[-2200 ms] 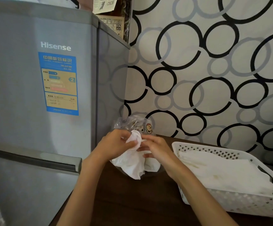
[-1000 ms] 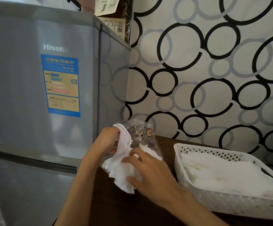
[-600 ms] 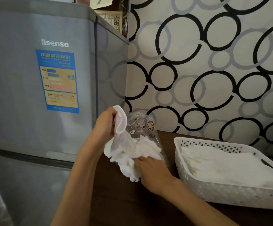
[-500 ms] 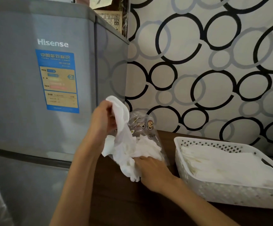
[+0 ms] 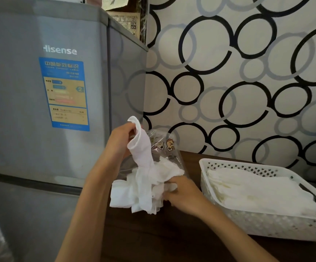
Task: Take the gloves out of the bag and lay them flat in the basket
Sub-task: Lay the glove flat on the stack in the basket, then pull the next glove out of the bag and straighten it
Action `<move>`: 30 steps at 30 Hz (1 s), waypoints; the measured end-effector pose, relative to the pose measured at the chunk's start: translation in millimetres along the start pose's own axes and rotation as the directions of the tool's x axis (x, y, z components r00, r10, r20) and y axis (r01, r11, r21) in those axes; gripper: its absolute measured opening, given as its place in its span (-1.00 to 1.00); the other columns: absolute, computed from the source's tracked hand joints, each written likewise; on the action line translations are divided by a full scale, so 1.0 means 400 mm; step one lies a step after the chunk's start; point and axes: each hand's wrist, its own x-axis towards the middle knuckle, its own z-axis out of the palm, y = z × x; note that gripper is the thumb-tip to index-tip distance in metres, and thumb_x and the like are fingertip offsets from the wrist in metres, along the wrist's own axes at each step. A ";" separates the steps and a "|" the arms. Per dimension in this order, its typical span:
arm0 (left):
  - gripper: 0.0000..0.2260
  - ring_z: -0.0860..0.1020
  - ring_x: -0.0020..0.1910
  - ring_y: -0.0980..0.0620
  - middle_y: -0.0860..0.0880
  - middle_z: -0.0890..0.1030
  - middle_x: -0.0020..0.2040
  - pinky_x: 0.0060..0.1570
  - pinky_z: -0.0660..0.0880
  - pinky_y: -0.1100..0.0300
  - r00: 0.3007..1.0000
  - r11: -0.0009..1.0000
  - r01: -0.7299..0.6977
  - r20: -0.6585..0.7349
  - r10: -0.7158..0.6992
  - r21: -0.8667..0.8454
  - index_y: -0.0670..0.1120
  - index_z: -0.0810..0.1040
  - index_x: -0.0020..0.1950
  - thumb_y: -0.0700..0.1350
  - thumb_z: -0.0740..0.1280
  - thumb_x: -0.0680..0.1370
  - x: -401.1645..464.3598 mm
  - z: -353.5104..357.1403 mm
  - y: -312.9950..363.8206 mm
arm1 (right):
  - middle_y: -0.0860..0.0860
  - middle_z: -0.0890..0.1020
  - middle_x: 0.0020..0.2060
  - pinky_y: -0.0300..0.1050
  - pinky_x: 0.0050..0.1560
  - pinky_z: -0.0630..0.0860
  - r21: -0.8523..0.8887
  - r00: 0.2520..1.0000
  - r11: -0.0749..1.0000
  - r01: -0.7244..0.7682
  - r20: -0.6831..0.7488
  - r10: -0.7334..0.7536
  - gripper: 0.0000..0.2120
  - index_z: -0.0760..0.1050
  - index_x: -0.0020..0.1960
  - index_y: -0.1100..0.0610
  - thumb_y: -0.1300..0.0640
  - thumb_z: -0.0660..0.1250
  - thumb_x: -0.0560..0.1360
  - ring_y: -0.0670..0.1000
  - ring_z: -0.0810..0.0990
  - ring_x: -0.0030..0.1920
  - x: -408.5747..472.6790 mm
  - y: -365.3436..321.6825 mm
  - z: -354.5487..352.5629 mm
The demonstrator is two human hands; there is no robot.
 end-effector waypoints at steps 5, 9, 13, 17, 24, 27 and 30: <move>-0.78 0.51 -0.39 0.15 0.11 0.58 -0.42 -0.34 0.43 0.31 0.981 0.944 -0.192 0.078 0.178 0.268 -0.04 0.59 -0.28 -0.12 0.31 0.57 -0.001 -0.005 -0.022 | -0.06 0.40 0.27 -0.06 0.13 0.53 0.067 0.993 0.996 -0.057 -0.104 0.063 -0.53 0.21 0.29 -0.07 0.14 0.35 0.49 0.00 0.52 0.16 -0.054 -0.014 -0.034; -0.82 0.54 -0.43 0.22 0.04 0.63 -0.39 -0.39 0.47 0.40 0.923 0.895 -0.342 0.279 0.264 0.286 -0.03 0.67 -0.29 -0.18 0.39 0.50 -0.038 0.014 -0.036 | -0.15 0.17 0.35 -0.04 0.33 0.39 0.152 0.993 0.987 0.048 -0.118 -0.030 0.07 -0.07 0.50 -0.10 -0.16 0.56 0.23 -0.07 0.30 0.33 -0.090 -0.076 -0.086; -0.97 0.63 -0.28 0.23 0.14 0.68 -0.26 -0.29 0.53 0.44 0.865 0.846 -0.459 0.354 0.356 0.271 0.05 0.67 -0.20 -0.07 0.47 0.43 -0.056 0.045 -0.038 | -0.07 0.53 0.19 0.02 0.19 0.52 0.305 0.967 0.949 0.080 -0.255 0.001 -0.40 0.35 0.35 -0.03 -0.08 0.46 0.38 -0.04 0.51 0.20 -0.071 -0.097 -0.109; -0.54 0.55 0.09 0.30 0.25 0.58 0.14 -0.02 0.54 0.34 0.780 0.788 -0.503 0.580 0.236 0.356 0.19 0.50 0.25 0.16 0.43 0.36 -0.027 0.031 -0.057 | 0.00 0.66 0.02 -0.09 0.03 0.59 0.567 0.968 0.822 -0.057 -0.172 0.185 -0.70 0.49 0.22 0.10 0.12 0.36 0.50 -0.01 0.64 0.02 -0.081 -0.055 -0.184; -0.70 0.65 0.04 0.10 0.06 0.68 0.06 0.12 0.56 0.12 0.691 0.784 -0.435 0.723 -0.025 0.443 -0.03 0.62 0.18 0.02 0.40 0.48 -0.029 0.094 -0.040 | 0.03 0.69 0.01 -0.15 -0.08 0.61 0.667 0.983 0.745 -0.014 -0.127 0.132 -0.73 0.54 0.14 0.13 0.24 0.41 0.45 -0.01 0.67 0.00 -0.130 0.018 -0.314; -0.77 0.67 -0.01 -0.04 -0.04 0.70 0.01 0.08 0.59 -0.05 0.667 0.787 -0.459 0.745 -0.003 0.413 -0.08 0.65 0.12 -0.03 0.40 0.51 -0.045 0.135 -0.010 | -0.01 0.69 0.01 -0.14 -0.08 0.61 0.628 0.986 0.778 0.003 -0.134 0.104 -0.61 0.53 0.15 0.04 0.25 0.48 0.36 -0.02 0.67 0.01 -0.164 0.041 -0.375; -0.77 0.67 -0.03 -0.10 -0.03 0.70 -0.02 0.08 0.56 -0.18 0.642 0.724 -0.531 0.766 0.006 0.440 0.04 0.66 0.09 0.08 0.42 0.48 -0.066 0.192 0.012 | -0.07 0.70 -0.06 -0.20 -0.12 0.61 0.498 0.971 0.867 0.026 -0.218 0.096 -0.66 0.56 0.11 -0.02 0.13 0.50 0.36 -0.08 0.68 -0.05 -0.194 0.051 -0.419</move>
